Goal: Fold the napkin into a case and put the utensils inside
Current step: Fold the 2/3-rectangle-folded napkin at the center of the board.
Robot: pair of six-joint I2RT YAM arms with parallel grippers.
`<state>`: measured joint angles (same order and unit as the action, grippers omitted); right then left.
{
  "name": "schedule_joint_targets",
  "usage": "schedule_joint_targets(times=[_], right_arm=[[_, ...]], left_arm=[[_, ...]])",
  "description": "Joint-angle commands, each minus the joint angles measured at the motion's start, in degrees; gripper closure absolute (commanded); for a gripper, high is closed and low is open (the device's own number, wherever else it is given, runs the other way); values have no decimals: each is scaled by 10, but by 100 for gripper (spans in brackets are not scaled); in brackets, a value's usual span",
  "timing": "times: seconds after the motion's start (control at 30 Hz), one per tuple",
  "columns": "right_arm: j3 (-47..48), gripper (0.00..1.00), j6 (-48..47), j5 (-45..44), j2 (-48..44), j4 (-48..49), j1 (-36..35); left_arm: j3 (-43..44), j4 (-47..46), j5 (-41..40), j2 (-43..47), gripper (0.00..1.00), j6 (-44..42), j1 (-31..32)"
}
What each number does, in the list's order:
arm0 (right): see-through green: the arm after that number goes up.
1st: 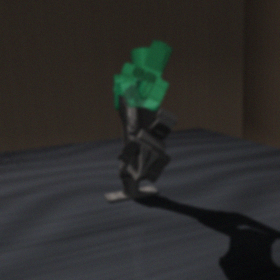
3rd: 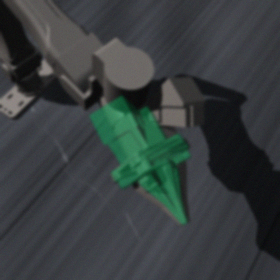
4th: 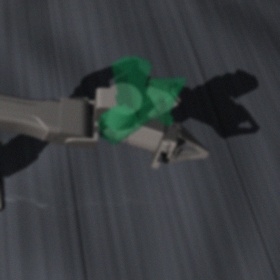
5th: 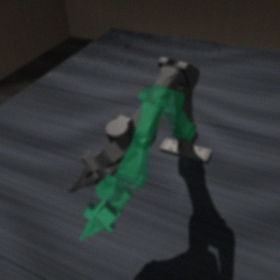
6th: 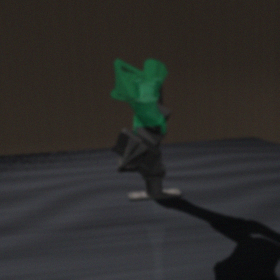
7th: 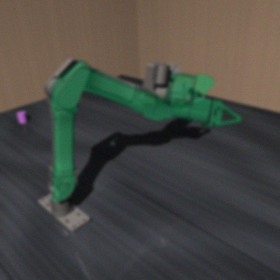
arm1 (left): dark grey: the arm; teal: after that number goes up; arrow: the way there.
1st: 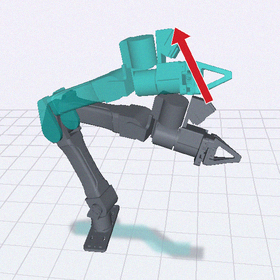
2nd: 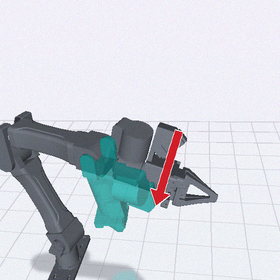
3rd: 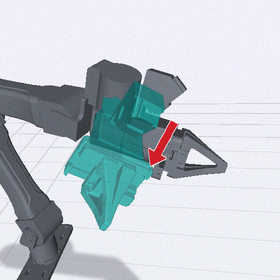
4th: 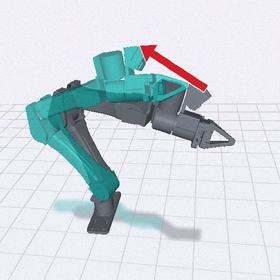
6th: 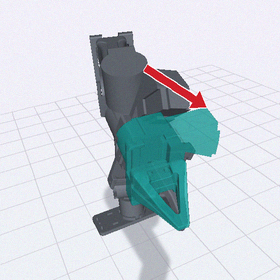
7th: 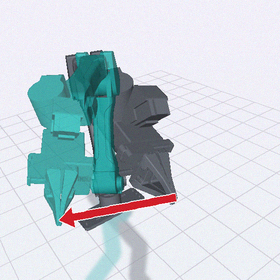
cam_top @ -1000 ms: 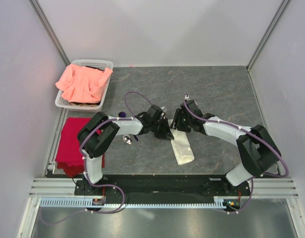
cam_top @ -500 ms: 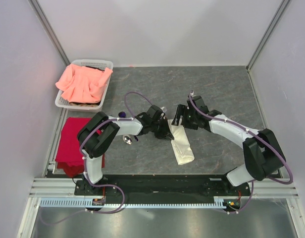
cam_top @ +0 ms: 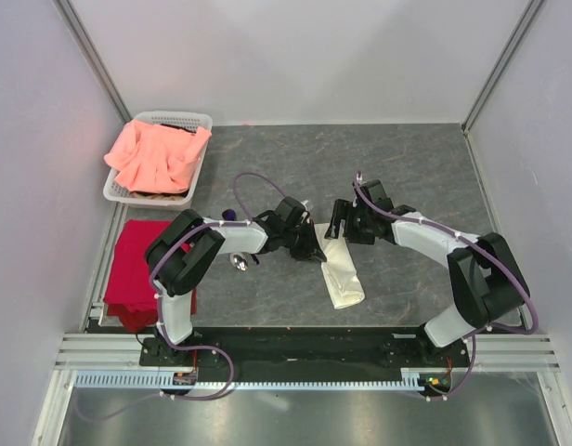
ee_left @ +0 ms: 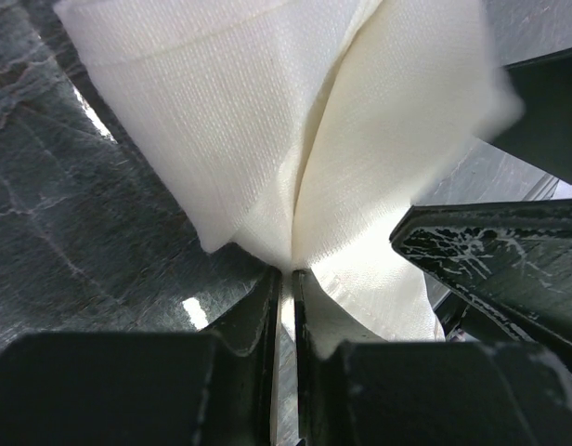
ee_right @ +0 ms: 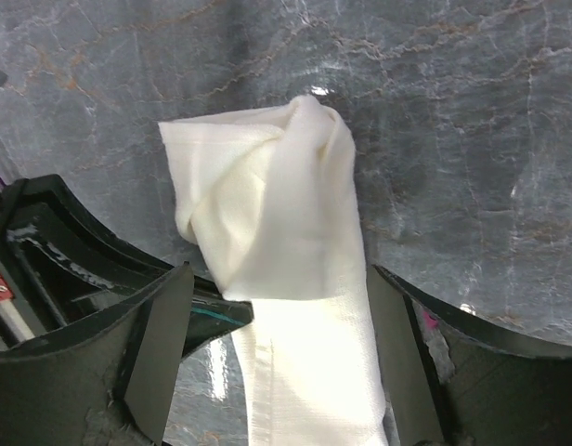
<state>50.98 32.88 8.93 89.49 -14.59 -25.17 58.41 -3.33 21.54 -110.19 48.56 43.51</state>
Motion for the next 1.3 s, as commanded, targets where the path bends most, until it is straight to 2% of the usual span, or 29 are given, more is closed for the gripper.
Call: schedule_joint_targets(times=[0.0,0.17,0.3,0.5,0.73,0.93,1.1,1.27], right_arm=[[-14,14,-19,-9,-33,-3,6],[-17,9,-31,-8,-22,-3,16],[-15,10,-33,24,-3,38,16],[-7,28,-19,61,28,73,17],[-9,43,2,79,26,90,15],[0,43,-1,72,29,84,13],[3,30,-13,50,16,61,12],[13,30,-27,38,11,45,7]], left_arm=[[2,25,0,-13,89,-29,2],[4,26,0,-16,91,-29,3],[5,28,0,-14,92,-29,2],[10,30,3,-18,94,-31,3],[13,30,-1,-20,96,-36,3],[14,46,-4,-19,97,-41,4],[13,47,-4,-16,98,-43,3],[12,50,-5,-14,98,-44,4]])
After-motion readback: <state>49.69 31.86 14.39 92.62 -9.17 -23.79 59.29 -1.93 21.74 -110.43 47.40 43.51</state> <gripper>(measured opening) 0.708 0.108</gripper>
